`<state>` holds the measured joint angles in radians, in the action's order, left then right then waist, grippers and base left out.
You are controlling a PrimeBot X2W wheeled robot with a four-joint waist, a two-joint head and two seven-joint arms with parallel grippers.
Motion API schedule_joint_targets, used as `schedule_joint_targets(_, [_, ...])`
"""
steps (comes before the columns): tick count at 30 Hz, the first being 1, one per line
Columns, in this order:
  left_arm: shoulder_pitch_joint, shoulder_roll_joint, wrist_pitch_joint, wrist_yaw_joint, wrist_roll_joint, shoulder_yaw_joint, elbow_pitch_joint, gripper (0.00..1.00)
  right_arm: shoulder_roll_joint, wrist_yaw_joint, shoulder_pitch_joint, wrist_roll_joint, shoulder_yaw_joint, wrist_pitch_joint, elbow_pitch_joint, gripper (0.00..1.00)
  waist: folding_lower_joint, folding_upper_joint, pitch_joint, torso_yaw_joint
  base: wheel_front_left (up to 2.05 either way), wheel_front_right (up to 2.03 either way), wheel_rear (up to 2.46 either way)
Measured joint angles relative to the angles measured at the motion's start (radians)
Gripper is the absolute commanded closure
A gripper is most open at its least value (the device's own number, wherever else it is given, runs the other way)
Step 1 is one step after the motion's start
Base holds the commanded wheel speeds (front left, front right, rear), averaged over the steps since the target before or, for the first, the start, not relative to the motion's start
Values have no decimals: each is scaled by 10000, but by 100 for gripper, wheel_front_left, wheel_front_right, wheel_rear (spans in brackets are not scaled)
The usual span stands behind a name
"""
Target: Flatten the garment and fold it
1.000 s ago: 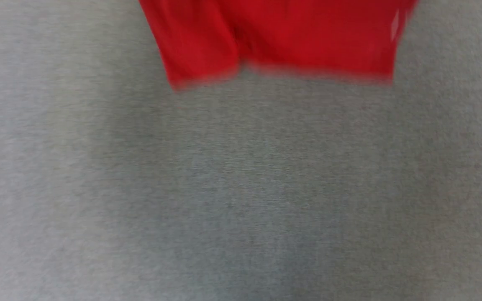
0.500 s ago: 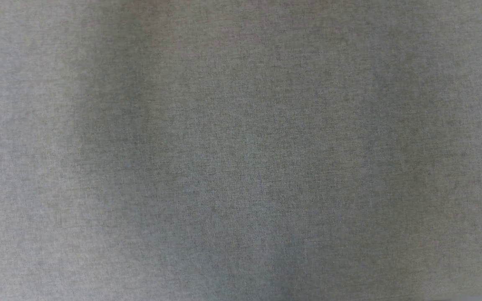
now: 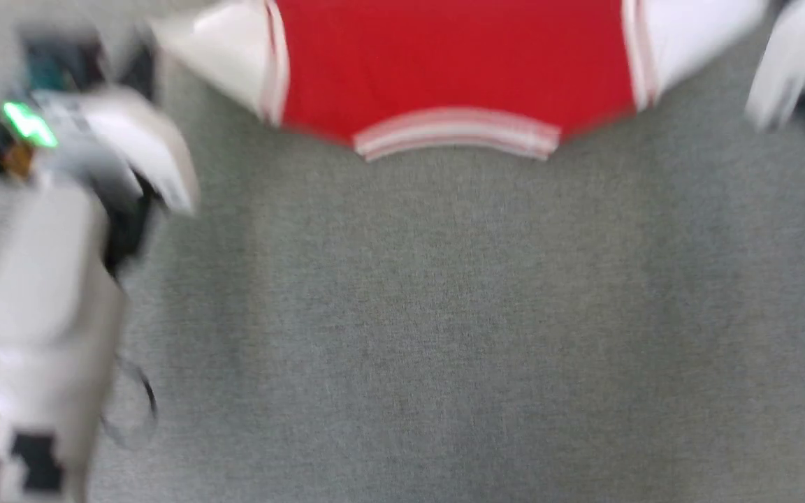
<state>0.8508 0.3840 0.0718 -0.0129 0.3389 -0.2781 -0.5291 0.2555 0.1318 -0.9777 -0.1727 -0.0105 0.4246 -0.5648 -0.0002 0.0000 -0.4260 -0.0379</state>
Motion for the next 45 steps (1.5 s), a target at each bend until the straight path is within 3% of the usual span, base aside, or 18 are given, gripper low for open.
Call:
schedule_joint_targets(6, [-2800, -355, 224, 31, 930, 52, 800, 100, -69, 0, 3221, -882, -320, 520, 1776, 100, -1, 0, 981, 112, 0, 0, 0])
schedule_joint_targets(11, [-4889, -506, 443, -230, 1578, 240, 1877, 100, -491, 0, 5702, -1103, -1356, 1181, 3425, 100, -3, 0, 1751, 210, 0, 0, 0])
schedule_joint_targets(22, [-9076, -422, 1283, -1641, 2424, 955, 4635, 100, -1841, 0, 9297, -612, -3039, 2638, 6077, 100, -1, 0, 2995, 262, 0, 0, 0])
schedule_joint_targets(28, [-10506, -408, 1582, -2086, 2765, 1152, 5549, 100, -2029, 4, 10381, -481, -3728, 2650, 6009, 100, 0, 0, 3306, 308, 0, 0, 0])
schedule_joint_targets(32, [-10907, -414, 1609, -2127, 2819, 1158, 5632, 100, -2042, 6, 10809, -1091, -3804, 2192, 5051, 100, 2, 0, 3359, 420, 0, 0, 0])
schedule_joint_targets(41, [-10930, -669, 1198, -2063, 2878, 1064, 5250, 100, -2015, 10, 10752, -1323, -3457, 1047, 3053, 100, 2, 0, 3319, 498, 0, 0, 0])
schedule_joint_targets(42, [-10903, -669, 1174, -2038, 2880, 1058, 5198, 100, -2008, 10, 10707, -1321, -3455, 1001, 2957, 95, 1, 0, 3317, 500, 0, 0, 0])
schedule_joint_targets(43, [-10873, -667, 1127, -1990, 2880, 1062, 5158, 100, -2006, 10, 10670, -1298, -3455, 951, 2920, 64, 1, 0, 3317, 500, 0, 0, 0])
schedule_joint_targets(44, [-10852, -667, 1118, -1979, 2892, 1060, 5141, 100, -2008, 12, 10653, -1229, -3455, 924, 2909, 10, 1, 0, 3315, 498, 0, 0, 0])
schedule_joint_targets(45, [-10843, -667, 1106, -1971, 2911, 1060, 5125, 100, -2010, 12, 10647, -1154, -3453, 924, 2930, 0, 1, 0, 3308, 497, 0, 0, 0])
